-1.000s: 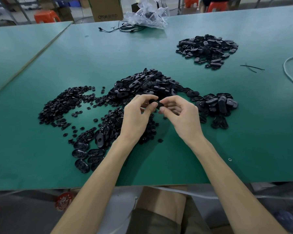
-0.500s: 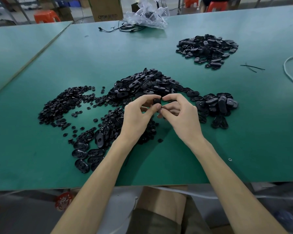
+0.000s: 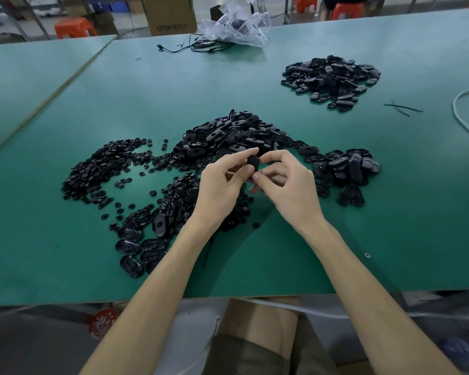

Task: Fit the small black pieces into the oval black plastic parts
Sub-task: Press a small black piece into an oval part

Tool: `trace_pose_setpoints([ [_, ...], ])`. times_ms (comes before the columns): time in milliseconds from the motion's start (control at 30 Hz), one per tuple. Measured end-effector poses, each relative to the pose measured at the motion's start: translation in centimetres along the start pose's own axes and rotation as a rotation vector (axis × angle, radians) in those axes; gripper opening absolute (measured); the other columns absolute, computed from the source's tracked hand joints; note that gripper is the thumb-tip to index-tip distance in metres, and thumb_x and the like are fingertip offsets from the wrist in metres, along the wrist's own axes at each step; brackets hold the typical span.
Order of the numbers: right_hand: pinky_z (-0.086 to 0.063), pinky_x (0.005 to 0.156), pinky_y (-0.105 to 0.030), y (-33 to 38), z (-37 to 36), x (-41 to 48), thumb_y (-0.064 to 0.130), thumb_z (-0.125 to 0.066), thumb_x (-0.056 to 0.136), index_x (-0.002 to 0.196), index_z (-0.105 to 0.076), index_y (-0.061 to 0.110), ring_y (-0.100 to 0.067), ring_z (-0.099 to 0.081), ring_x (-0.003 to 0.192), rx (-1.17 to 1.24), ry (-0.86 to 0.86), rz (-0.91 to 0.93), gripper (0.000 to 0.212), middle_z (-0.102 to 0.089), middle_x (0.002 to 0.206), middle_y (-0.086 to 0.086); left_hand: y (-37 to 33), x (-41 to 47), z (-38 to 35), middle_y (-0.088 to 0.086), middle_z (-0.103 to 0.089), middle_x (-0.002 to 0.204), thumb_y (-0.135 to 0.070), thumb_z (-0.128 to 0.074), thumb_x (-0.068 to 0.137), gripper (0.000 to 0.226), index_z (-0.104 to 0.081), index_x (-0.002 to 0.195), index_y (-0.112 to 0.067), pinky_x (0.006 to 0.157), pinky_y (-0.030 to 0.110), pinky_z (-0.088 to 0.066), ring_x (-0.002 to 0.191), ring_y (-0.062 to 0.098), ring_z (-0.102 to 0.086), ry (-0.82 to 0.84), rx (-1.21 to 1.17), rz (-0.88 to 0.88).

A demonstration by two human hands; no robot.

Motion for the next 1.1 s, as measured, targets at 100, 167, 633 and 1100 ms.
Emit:
trace_pose_setpoints([
  [100, -0.058, 0.073, -0.021, 0.03, 0.0, -0.01, 0.015, -0.07, 0.099, 0.111, -0.062, 0.022, -0.008, -0.077, 0.072, 0.011, -0.014, 0.02, 0.016, -0.079, 0.082, 0.012, 0.1, 0.05, 0.14, 0.006, -0.075, 0.097, 0.003, -0.063, 0.099, 0.035, -0.071, 0.129, -0.013, 0.081, 0.029, -0.059, 0.084, 0.008, -0.07, 0.026, -0.124, 0.056],
  [167, -0.06, 0.072, -0.027, -0.01, 0.01, 0.0, 0.016, -0.068, 0.1, 0.112, -0.062, 0.023, -0.009, -0.077, 0.072, 0.012, -0.02, 0.026, 0.014, -0.079, 0.082, 0.011, 0.15, 0.06, 0.25, 0.014, -0.076, 0.102, 0.003, -0.062, 0.1, 0.034, -0.07, 0.13, -0.011, 0.082, 0.028, -0.058, 0.086, 0.011, -0.071, 0.047, -0.202, 0.097],
  [633, -0.06, 0.074, -0.039, -0.07, 0.26, 0.2, 0.024, -0.066, 0.101, 0.112, -0.063, 0.02, -0.016, -0.074, 0.068, -0.012, -0.077, 0.032, 0.013, -0.076, 0.075, 0.004, 0.53, 0.19, -0.02, 0.009, -0.071, 0.102, 0.001, -0.061, 0.1, 0.036, -0.069, 0.133, -0.011, 0.076, 0.027, -0.048, 0.087, 0.012, -0.061, 0.175, -0.38, 0.184],
  [1100, -0.052, 0.06, -0.022, 0.05, 0.34, 0.26, 0.019, -0.064, 0.103, 0.106, -0.065, 0.012, -0.017, -0.072, 0.058, 0.053, -0.085, -0.021, 0.007, -0.077, 0.075, 0.005, 0.85, 0.05, 0.36, 0.014, -0.077, 0.109, -0.008, -0.061, 0.101, 0.021, -0.076, 0.117, -0.009, 0.08, 0.034, -0.051, 0.094, 0.022, -0.067, 0.122, -0.402, 0.22],
])
Point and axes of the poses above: each hand's wrist, its own x-axis towards the middle knuckle, its own z-axis out of the back of the hand, y = z × x, the point moved 3 cm from there along x, towards the middle knuckle
